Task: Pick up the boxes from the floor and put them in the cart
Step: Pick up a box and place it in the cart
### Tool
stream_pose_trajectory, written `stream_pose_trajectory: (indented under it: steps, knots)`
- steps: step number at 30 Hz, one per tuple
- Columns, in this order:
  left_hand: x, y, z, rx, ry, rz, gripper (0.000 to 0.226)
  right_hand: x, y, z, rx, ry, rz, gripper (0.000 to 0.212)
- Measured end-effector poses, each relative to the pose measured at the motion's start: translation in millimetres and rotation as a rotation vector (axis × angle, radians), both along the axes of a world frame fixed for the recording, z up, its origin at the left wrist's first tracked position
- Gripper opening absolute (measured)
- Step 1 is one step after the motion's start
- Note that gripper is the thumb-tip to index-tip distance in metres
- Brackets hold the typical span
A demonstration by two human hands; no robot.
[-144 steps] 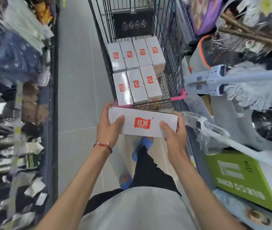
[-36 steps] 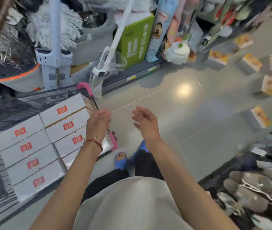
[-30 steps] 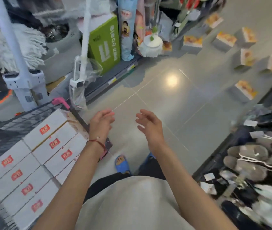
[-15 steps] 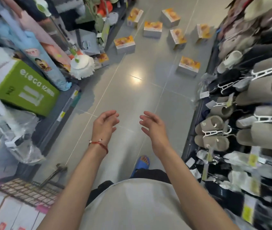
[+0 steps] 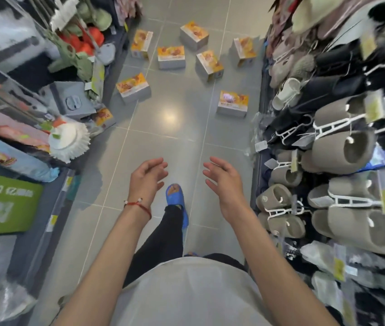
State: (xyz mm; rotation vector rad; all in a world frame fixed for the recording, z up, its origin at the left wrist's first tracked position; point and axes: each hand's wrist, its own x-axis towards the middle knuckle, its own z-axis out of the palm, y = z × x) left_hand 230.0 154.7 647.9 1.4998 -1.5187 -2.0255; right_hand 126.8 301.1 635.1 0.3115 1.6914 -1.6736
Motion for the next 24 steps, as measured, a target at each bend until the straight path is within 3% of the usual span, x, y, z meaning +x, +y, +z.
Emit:
stream_pose_trajectory:
  steps: [15,24]
  knots:
    - [-337.9,-144.7,-7.9,0.008,-0.084,-0.288,0.021,-296.3,-125.7,-7.6,0.065,-0.057,-0.205,0.023]
    - [-524.5,-163.7,-34.3,0.037,-0.148,-0.272,0.022,-475.7,-152.3,-43.0,0.154,-0.16,-0.193,0.029]
